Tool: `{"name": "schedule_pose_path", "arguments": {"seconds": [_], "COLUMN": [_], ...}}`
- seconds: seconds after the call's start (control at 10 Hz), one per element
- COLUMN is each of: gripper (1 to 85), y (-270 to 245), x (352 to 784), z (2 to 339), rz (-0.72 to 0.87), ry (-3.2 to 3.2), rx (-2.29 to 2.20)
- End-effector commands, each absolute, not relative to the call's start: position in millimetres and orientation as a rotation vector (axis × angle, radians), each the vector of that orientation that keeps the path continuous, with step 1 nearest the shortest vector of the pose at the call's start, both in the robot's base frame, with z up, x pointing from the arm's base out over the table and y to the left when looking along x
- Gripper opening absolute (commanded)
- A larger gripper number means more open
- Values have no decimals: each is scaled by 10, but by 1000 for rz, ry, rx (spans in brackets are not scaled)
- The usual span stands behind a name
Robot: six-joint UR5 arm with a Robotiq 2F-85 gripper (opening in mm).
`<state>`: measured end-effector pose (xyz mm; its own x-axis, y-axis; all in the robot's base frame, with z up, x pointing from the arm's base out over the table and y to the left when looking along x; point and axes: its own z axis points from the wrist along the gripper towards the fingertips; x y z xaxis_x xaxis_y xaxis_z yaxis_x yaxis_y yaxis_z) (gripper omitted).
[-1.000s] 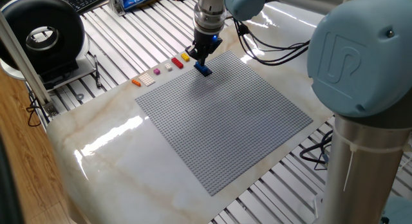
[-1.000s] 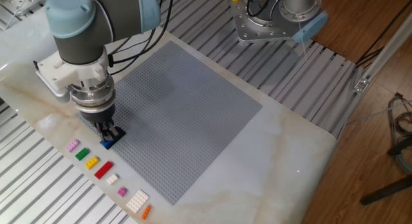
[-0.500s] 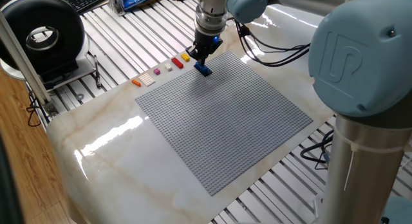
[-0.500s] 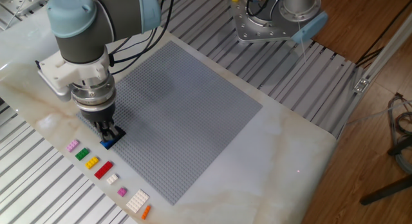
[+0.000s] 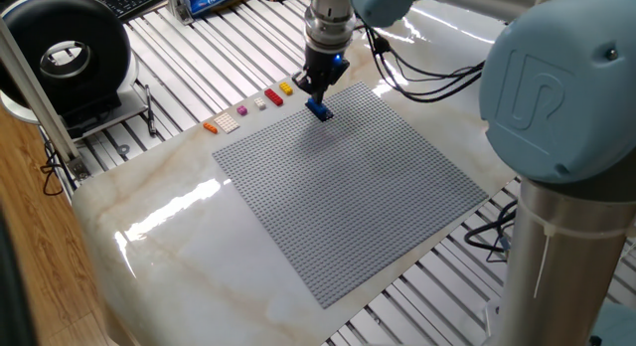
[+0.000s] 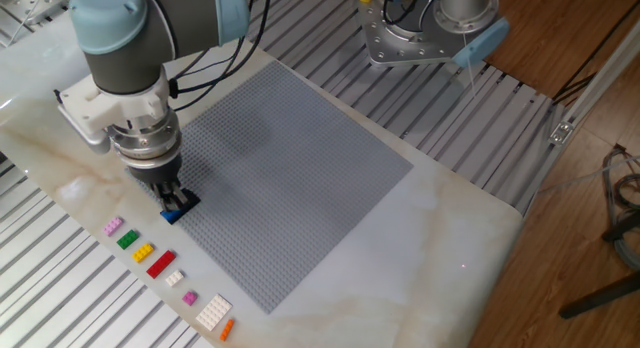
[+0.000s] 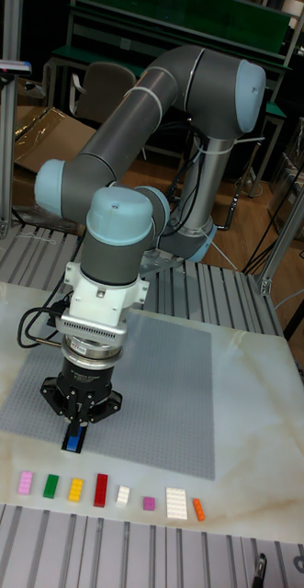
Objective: Stack small Lego blocks one on top of the other
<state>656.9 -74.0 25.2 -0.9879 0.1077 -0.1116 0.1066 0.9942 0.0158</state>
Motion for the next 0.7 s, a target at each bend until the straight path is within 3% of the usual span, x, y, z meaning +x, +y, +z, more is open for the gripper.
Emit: {"name": "schedule_pose_path", "arguments": {"seconds": [0.0,0.4,0.6], "gripper": [10,13,157], "y": [-807,-984,-1123], "x": [6655,7033,7100], "z": [354,361,448], "rz": [21,21,-16], "ry": [3039,3015,3041], "rx": [162,84,-20]}}
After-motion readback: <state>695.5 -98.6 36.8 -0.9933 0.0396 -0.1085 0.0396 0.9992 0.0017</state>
